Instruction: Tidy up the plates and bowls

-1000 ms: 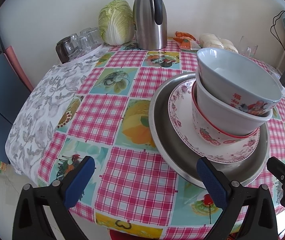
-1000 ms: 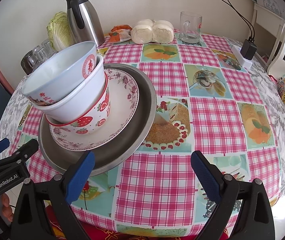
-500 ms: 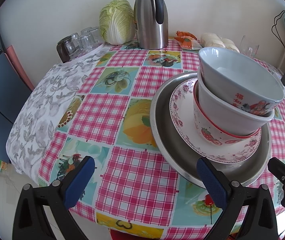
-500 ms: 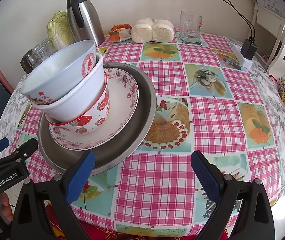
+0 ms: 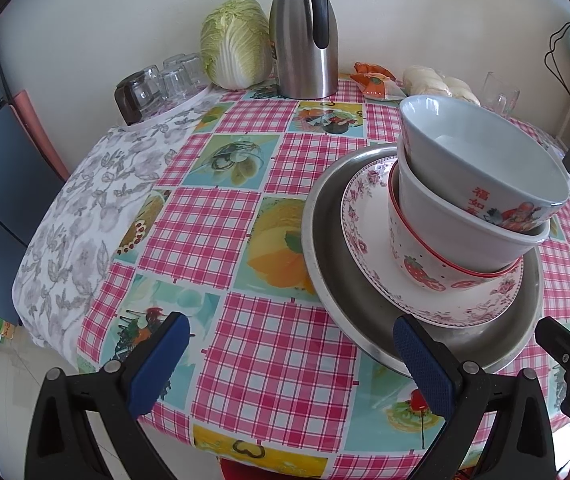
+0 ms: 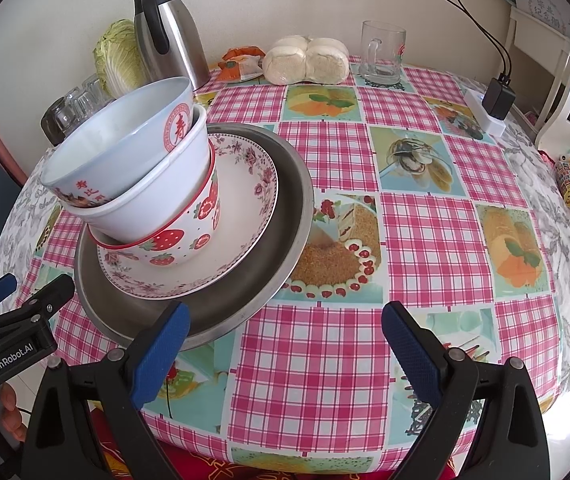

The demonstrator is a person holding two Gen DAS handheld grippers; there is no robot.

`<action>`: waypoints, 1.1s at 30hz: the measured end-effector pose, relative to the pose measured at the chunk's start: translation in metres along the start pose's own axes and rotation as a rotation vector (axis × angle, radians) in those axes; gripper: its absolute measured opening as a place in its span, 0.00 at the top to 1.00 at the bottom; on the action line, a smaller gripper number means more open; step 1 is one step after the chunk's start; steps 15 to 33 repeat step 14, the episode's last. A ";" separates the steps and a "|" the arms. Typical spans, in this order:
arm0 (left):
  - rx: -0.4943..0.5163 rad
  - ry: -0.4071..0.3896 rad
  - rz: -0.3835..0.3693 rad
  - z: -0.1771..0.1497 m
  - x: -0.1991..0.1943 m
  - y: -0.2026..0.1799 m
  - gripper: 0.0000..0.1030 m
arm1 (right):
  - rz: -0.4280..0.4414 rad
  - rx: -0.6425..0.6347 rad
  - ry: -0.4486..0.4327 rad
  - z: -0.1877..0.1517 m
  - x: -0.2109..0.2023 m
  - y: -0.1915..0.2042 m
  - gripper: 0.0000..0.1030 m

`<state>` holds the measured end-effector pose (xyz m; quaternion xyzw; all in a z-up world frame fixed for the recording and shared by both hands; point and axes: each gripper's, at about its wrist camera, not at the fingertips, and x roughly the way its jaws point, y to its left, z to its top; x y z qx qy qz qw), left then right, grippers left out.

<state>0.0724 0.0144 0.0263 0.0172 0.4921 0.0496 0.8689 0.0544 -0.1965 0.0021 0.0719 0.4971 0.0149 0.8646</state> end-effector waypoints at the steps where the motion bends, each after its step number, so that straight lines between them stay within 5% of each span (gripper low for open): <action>1: 0.000 0.000 0.000 0.000 0.000 0.000 0.00 | 0.000 0.000 0.000 0.001 0.000 0.000 0.06; 33: -0.039 -0.044 -0.010 0.002 -0.009 0.007 0.00 | -0.001 -0.005 0.005 0.000 0.001 0.001 0.06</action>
